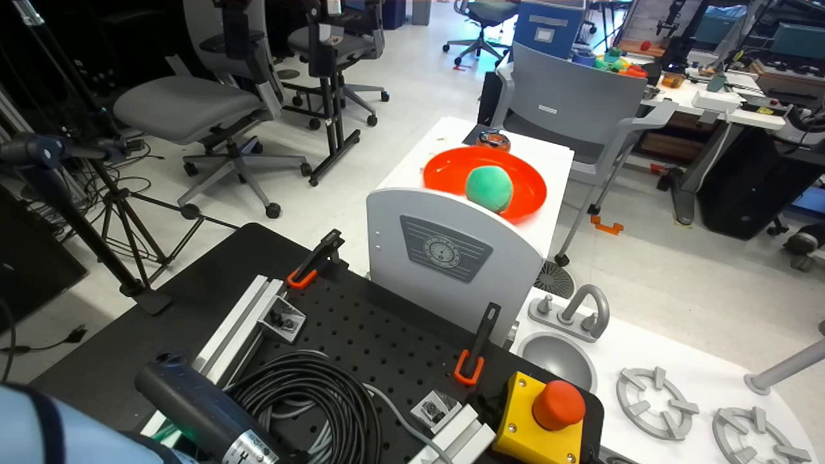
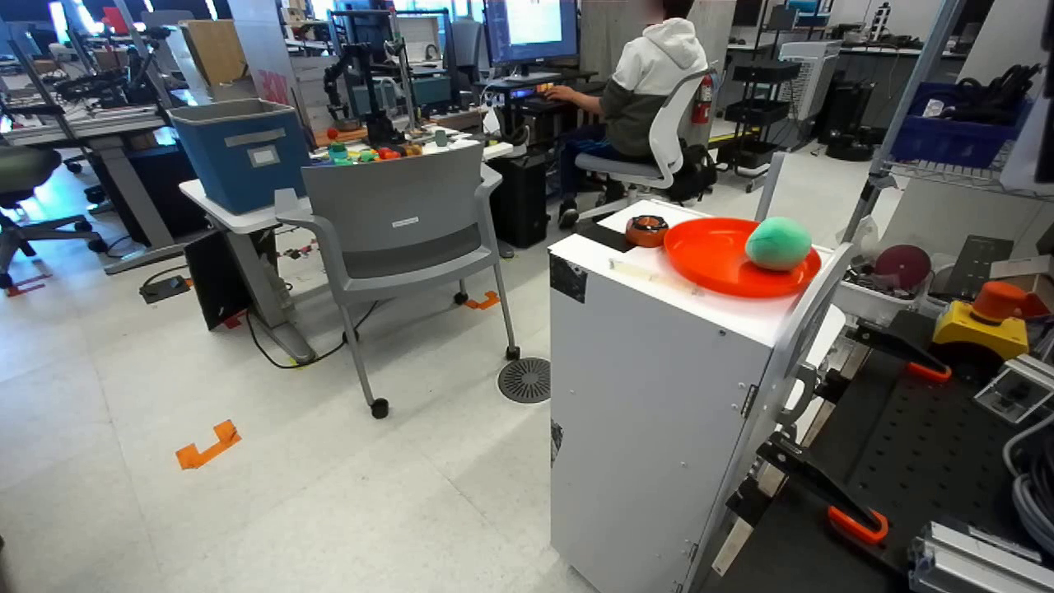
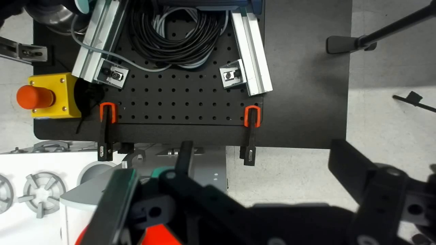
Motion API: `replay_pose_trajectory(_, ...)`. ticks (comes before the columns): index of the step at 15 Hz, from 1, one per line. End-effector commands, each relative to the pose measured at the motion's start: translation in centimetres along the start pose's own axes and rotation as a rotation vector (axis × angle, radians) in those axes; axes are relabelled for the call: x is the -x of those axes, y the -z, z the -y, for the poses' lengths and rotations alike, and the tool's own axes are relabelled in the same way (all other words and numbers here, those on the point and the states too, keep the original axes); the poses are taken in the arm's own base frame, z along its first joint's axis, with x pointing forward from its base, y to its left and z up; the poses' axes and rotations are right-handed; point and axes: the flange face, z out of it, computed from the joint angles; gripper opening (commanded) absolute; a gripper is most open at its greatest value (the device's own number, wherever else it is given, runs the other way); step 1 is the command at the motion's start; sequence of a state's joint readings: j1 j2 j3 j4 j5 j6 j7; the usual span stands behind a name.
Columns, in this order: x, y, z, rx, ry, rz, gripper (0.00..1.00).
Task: Pick up the green plush toy from the orange plate and put it on the counter
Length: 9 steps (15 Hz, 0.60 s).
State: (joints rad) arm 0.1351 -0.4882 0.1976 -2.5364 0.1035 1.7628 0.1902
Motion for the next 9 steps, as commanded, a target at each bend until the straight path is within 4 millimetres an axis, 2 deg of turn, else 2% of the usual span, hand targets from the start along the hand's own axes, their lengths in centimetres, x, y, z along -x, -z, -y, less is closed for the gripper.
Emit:
replay_pose_trajectory(1, 0.0, 0.06, 0.01, 0.0, 0.0, 0.001, 1.0)
replay_pose_trajectory(9, 0.0, 0.06, 0.01, 0.0, 0.0, 0.001, 1.0)
